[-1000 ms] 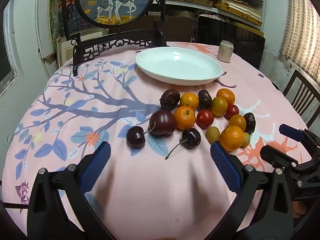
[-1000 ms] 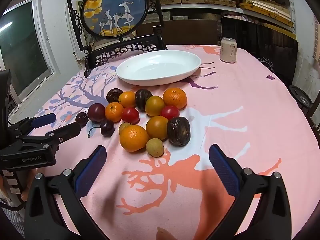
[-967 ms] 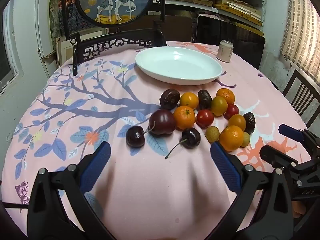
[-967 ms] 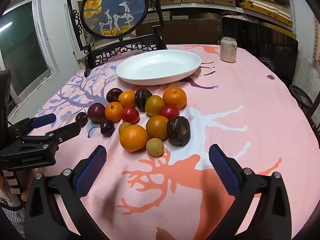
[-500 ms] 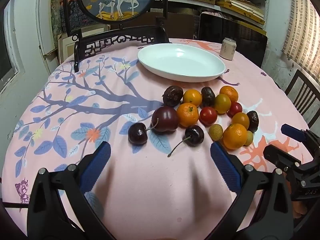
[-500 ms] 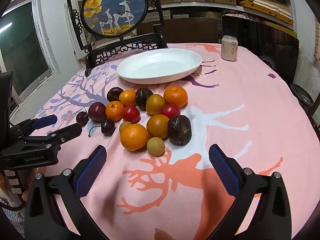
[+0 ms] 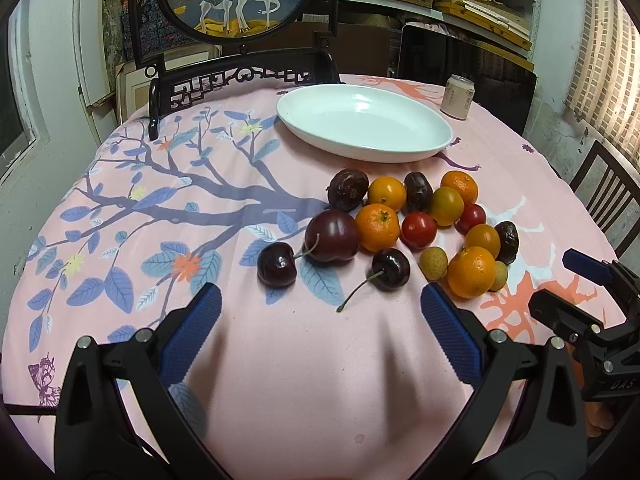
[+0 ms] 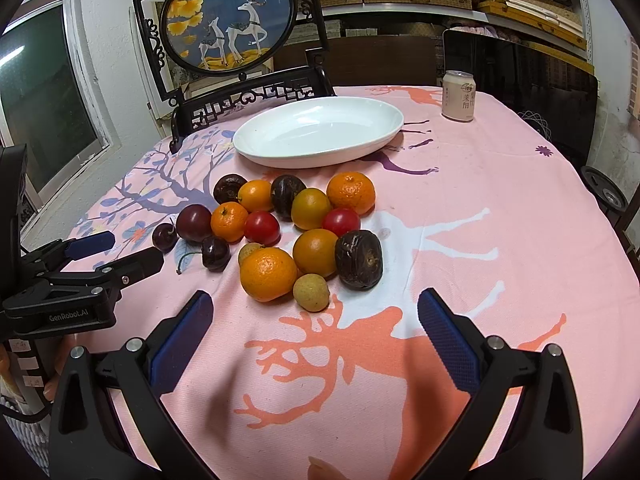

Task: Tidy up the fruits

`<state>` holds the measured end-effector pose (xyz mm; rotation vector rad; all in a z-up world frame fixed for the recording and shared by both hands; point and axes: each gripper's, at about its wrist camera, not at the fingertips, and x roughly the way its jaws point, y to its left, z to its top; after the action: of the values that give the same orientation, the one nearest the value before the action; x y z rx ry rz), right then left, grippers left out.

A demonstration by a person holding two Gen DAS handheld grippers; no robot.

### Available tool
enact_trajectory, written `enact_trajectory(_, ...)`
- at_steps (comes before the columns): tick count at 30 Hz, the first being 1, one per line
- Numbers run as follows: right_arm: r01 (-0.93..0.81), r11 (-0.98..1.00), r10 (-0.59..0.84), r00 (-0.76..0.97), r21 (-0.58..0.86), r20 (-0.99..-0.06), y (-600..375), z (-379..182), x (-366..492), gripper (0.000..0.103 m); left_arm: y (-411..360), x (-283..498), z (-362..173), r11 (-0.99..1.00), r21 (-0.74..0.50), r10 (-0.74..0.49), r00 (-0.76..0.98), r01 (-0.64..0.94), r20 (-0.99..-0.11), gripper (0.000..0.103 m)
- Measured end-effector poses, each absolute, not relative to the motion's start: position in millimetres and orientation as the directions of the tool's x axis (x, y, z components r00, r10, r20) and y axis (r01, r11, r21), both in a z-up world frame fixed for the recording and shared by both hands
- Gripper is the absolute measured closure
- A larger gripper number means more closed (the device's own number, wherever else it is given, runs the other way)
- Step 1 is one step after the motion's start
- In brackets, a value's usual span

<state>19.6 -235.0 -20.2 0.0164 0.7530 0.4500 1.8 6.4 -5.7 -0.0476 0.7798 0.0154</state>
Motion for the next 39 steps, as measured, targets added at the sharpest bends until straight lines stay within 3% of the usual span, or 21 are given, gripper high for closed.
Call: enact_trajectory(39,-0.388,0.905,0.402,0.638,0.176,-0.657,-233.7,-21.4,19.4,0.001,9.6,1.9,-7.7,0.998,-0.048,-0.006,0.706,-0.04,-0.708,0.002)
